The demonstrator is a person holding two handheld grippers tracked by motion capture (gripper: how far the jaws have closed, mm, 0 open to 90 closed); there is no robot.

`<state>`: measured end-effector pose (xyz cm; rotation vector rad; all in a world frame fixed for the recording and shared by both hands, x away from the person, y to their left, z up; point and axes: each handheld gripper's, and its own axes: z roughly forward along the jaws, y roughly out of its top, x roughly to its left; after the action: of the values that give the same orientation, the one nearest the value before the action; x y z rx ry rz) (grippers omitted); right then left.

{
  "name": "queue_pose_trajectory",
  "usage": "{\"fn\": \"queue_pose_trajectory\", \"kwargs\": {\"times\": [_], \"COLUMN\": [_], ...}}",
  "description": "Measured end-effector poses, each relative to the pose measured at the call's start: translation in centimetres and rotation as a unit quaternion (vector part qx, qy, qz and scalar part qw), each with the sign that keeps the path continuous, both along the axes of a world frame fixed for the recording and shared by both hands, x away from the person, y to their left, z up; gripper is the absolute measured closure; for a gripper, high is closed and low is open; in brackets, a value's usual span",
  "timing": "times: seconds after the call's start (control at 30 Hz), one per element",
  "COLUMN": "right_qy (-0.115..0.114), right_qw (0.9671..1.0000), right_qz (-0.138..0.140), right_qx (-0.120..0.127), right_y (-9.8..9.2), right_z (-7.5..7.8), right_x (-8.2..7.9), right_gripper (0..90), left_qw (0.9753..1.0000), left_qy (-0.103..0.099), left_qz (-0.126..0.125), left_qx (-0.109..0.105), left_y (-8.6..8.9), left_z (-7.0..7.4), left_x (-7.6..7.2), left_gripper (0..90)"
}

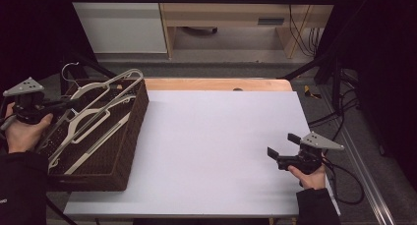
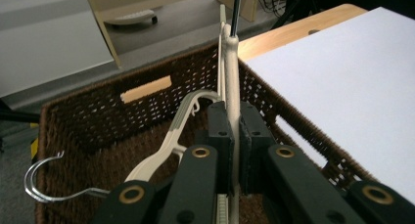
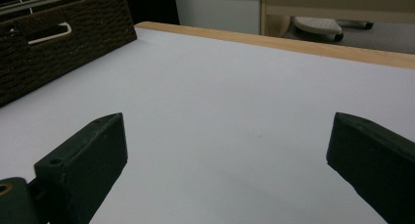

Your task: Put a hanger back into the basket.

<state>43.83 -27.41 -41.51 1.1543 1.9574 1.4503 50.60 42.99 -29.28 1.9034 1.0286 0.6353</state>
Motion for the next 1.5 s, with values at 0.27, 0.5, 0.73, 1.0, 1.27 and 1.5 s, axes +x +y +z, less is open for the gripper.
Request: {"fn": "queue_pose_trajectory", "kwargs": {"times": [0.27, 0.5, 0.73, 1.0, 1.27, 1.5], "right_qy": [0.001, -0.001, 0.0, 0.001, 0.003, 0.004], "right_qw": [1.0, 1.0, 1.0, 1.0, 1.0, 1.0], "right_qz": [0.0, 0.003, 0.001, 0.002, 0.002, 0.004], "right_qx": [0.001, 0.001, 0.002, 0.003, 0.002, 0.003], "right_y": [0.0, 0.0, 0.0, 0.1, 0.2, 0.3], "right_z": [0.0, 0.0, 0.1, 0.1, 0.1, 0.0], "right_x": [0.0, -0.1, -0.1, -0.1, -0.1, -0.1], "right_gripper": [2.1, 2.1, 2.1, 2.1, 2.1, 2.1], "left_qw": [0.9995, 0.9987, 0.9975, 0.994, 0.9886, 0.9755], "left_qy": [0.025, 0.048, 0.07, 0.101, 0.12, 0.152], "left_qz": [0.003, 0.003, 0.013, 0.037, 0.089, 0.159], "left_qx": [0.018, 0.016, -0.006, -0.019, -0.016, 0.01], "left_y": [0.7, -0.3, 0.2, 0.5, 0.9, 1.6], "left_z": [-1.7, -4.3, -6.2, -7.9, -8.4, -9.2], "left_x": [-0.5, -0.3, -0.4, -0.3, 0.1, 0.6], "left_gripper": [85.7, 85.5, 85.1, 83.4, 80.5, 67.0]}}
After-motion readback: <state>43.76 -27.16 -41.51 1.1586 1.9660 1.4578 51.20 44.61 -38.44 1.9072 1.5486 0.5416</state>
